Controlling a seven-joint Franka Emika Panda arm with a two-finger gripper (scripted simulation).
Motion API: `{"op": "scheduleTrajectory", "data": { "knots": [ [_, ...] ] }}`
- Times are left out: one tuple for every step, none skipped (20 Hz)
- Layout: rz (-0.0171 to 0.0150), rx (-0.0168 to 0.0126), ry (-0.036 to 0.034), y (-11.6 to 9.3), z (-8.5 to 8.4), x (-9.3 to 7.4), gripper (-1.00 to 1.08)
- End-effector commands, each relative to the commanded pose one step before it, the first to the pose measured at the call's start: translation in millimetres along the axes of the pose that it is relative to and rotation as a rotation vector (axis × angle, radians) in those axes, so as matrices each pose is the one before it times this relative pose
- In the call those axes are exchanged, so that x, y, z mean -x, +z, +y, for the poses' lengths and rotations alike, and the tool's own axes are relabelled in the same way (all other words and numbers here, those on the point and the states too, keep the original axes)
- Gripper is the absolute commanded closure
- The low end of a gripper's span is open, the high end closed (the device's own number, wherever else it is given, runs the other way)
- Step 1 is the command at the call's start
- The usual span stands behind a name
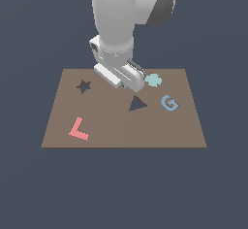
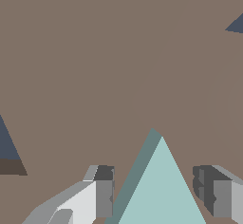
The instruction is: Insert a designated object into the corresponding slot on a board.
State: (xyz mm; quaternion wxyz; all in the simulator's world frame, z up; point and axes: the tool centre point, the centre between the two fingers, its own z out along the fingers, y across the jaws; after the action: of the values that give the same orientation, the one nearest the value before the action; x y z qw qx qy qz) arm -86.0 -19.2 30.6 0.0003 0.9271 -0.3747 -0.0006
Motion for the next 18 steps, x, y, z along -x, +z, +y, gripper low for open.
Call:
{"op": "scheduleTrajectory", "data": {
  "knots": [
    [0.00081,-0.00089,0.00013,0.74,-0.33,-0.21,1.08],
    [0.0,0.0,0.0,0.0,0.0,0.0,1.08],
    [0.0,0.0,0.0,0.0,0.0,0.0,1.08],
    [0.0,0.0,0.0,0.0,0.0,0.0,1.08],
    [0.0,0.0,0.0,0.0,0.0,0.0,1.08],
    [0.0,0.0,0.0,0.0,0.0,0.0,1.08],
    [0.0,0.0,0.0,0.0,0.0,0.0,1.08],
    [0.0,0.0,0.0,0.0,0.0,0.0,1.08],
    [0.0,0.0,0.0,0.0,0.0,0.0,1.08],
    [0.00011,-0.00068,-0.00008,-0.49,-0.22,0.08,1.08],
    [0.0,0.0,0.0,-0.06,0.0,0.04,1.08],
    [0.0,0.0,0.0,-0.02,-0.28,-0.02,1.08],
    [0.0,0.0,0.0,-0.07,-0.83,-0.06,1.08],
    [-0.00004,0.00009,0.00097,-0.08,-1.0,-0.44,1.08],
    [0.0,0.00002,0.00069,-0.16,-1.65,-0.38,1.08],
    [-0.00001,0.00002,0.00069,-0.21,-2.19,-0.41,1.08],
    [-0.00001,0.00003,0.0012,-0.25,-2.52,-0.63,1.08],
    [-0.00001,0.00003,0.0012,-0.29,-3.04,-0.67,1.08]
  ]
}}
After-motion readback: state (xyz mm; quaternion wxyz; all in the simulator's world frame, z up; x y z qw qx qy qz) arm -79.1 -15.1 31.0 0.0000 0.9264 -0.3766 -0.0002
